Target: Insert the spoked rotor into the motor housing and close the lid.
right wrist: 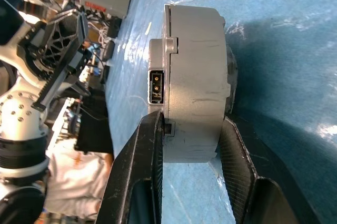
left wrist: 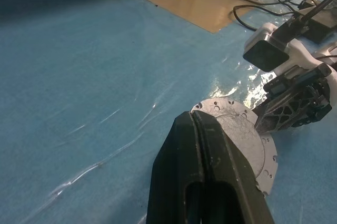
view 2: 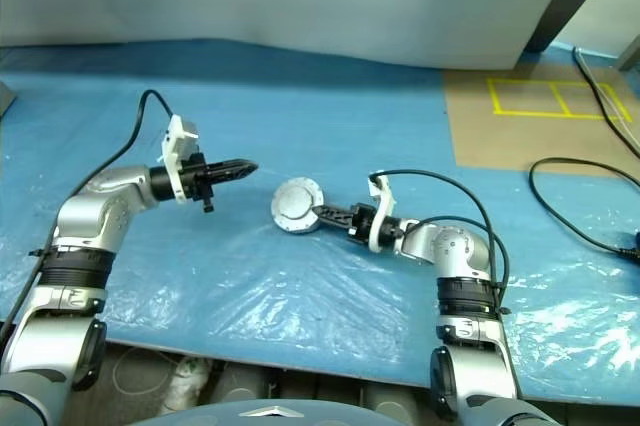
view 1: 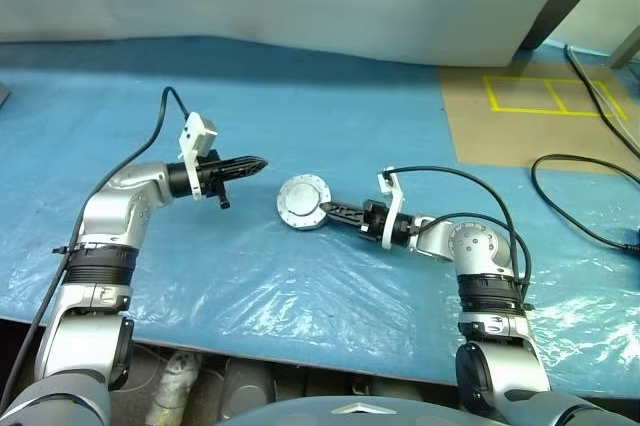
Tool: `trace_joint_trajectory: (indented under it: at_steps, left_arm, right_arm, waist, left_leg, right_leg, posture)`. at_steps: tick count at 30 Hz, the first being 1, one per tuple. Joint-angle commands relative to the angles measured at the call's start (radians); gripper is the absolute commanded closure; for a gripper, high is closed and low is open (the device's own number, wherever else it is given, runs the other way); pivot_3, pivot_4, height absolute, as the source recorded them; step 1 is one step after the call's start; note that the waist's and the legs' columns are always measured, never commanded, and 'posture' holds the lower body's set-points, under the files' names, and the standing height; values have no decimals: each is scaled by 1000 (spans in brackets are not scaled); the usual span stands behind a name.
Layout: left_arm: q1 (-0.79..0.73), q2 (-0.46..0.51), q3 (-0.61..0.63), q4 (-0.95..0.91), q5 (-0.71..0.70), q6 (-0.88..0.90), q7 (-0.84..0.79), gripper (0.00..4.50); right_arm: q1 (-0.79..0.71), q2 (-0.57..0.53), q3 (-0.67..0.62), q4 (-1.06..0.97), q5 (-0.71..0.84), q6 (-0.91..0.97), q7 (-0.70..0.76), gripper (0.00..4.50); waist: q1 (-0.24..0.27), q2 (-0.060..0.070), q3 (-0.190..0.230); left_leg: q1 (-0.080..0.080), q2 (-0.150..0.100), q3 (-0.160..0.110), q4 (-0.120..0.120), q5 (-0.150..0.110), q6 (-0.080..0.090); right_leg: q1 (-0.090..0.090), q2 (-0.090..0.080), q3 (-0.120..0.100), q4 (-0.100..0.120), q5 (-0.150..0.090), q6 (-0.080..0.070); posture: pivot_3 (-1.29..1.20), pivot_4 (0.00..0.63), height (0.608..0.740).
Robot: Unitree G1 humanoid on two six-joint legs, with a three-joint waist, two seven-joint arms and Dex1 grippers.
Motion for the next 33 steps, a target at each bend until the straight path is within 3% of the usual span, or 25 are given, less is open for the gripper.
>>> trace_joint_trajectory:
  at_steps: [1,8,9,12,18,22,23,33]
  left_arm:
    - [38,11,52,-66,-80,114,31,4500]
    - [84,-22,134,-132,-219,280,105,4500]
    - [74,-32,161,-128,-252,306,121,4323]
    - [44,-60,246,-117,-361,382,170,3648]
    - [44,-94,340,-92,-474,450,247,1559]
    - [97,-96,282,-152,-491,499,223,194]
    - [101,-101,277,-152,-500,515,232,46]
    - [52,-176,244,-136,-517,540,285,46]
  right_arm:
    - [-31,33,-91,-62,110,38,-33,3278]
    - [-62,98,-155,-181,242,115,-126,3278]
    - [-63,103,-161,-189,255,124,-140,3278]
    - [-71,110,-186,-201,300,139,-178,3278]
    - [-87,110,-207,-218,384,147,-246,3278]
    - [-98,115,-204,-221,432,141,-284,3278]
    - [-102,115,-204,-222,446,138,-291,3278]
    - [-118,88,-178,-216,541,117,-346,3278]
  waist:
    - [3,0,2]
    - [8,1,12]
    - [8,1,12]
    - [8,1,12]
    - [10,1,13]
    - [9,1,13]
    - [9,1,13]
    - [27,1,13]
  left_leg:
    - [-1,0,0,0,0,0]
    - [-6,6,-2,6,0,0]
    - [-6,6,-2,6,0,0]
    - [-5,6,-2,7,0,0]
    - [-6,6,-2,7,0,0]
    - [-6,7,-2,8,0,0]
    - [-6,7,-2,8,0,0]
    - [-6,7,-4,11,0,0]
  right_leg:
    - [-1,0,-1,0,0,0]
    - [-3,2,-7,3,0,-2]
    - [-2,2,-6,3,0,-2]
    - [-1,2,-7,3,0,-2]
    - [-1,2,-7,2,0,-2]
    - [-1,4,-7,3,0,-2]
    - [-1,4,-7,3,0,-2]
    - [0,5,-7,5,1,-1]
  posture:
    - [0,150,740]
    - [0,150,740]
    - [0,150,740]
    - [0,150,740]
    - [0,150,740]
    - [0,150,740]
    - [0,150,740]
    - [0,150,740]
